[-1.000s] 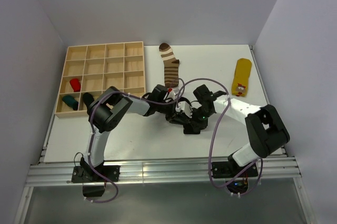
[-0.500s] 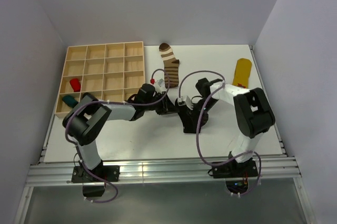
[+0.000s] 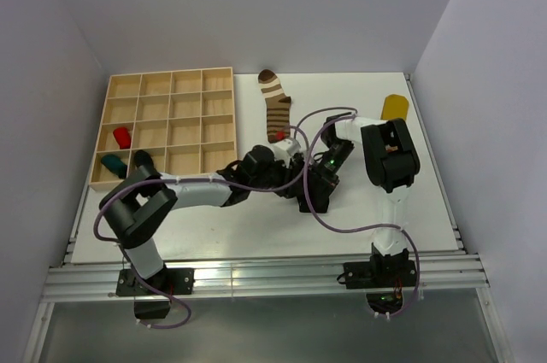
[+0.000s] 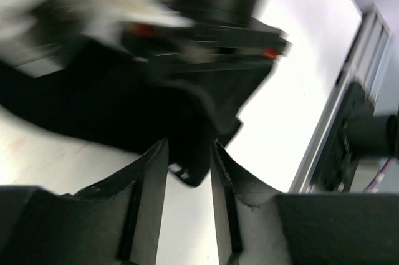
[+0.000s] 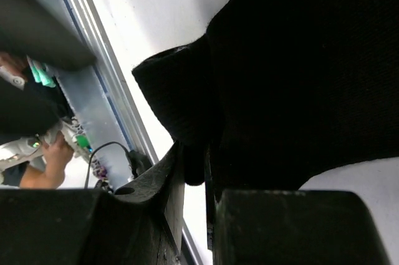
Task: Roll the socks
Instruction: Roll the sock at the center of the board.
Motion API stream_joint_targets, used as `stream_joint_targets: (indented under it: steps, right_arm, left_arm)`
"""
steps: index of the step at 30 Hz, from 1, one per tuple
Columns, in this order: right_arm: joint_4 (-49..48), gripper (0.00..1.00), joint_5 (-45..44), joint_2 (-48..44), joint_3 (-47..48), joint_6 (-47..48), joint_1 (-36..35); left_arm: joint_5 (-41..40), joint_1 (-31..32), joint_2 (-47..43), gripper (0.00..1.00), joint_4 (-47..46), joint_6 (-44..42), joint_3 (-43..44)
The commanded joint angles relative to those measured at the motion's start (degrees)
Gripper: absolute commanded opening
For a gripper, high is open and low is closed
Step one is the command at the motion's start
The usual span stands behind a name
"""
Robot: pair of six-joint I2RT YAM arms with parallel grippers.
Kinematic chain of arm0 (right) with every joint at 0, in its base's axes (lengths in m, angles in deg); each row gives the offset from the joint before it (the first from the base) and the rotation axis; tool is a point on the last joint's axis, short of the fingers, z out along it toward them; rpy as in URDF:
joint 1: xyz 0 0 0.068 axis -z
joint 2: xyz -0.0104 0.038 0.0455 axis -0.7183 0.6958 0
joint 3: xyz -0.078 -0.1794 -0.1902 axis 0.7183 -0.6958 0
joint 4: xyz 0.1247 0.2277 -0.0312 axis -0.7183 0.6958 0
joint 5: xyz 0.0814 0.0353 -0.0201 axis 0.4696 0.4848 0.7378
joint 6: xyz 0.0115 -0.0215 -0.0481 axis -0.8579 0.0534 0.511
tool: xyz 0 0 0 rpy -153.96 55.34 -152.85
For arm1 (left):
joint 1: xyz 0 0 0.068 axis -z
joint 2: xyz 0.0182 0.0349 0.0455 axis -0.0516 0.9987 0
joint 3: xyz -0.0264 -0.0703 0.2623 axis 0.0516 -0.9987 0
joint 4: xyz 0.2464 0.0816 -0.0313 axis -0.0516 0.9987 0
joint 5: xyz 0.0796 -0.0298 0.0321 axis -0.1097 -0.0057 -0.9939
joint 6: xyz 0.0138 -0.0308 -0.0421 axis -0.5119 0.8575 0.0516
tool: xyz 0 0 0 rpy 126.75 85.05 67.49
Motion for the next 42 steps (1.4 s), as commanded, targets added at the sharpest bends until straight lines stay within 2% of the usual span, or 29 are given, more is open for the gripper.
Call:
stream_joint_targets:
  steps: [1, 13, 27, 36, 39, 42]
  right_arm:
    - [0.14, 0.1, -2.51, 1.5, 1.49, 0.0, 0.07]
    - [-2.15, 0.1, -3.56, 1.77, 0.08, -2.73, -0.11]
    - [-3.55, 0.1, -4.44, 1.6, -0.44, -5.19, -0.2]
    - [-4.78, 0.1, -4.53, 0.89, -1.14, -6.95, -0.2]
    - [-5.22, 0.1, -4.18, 0.37, -1.32, -8.26, -0.2]
    - [-7.59, 0.13, -4.18, -1.38, -2.37, -11.25, -0.2]
  left_arm:
    - [2.89, 2.84, 3.09, 0.4, 0.03, -9.8, 4.55]
    - [2.62, 4.96, 9.34, 0.43, -2.79, -12.01, 6.58]
    - [9.04, 5.05, 11.62, 0.43, -7.88, -8.58, 4.21]
    - [10.18, 5.05, 13.65, 0.36, -7.01, -6.39, 3.68]
    - [10.36, 5.05, 14.09, 0.3, -7.53, -5.16, 2.89]
    - [10.71, 5.05, 14.7, 0.11, -8.14, -3.93, 1.93]
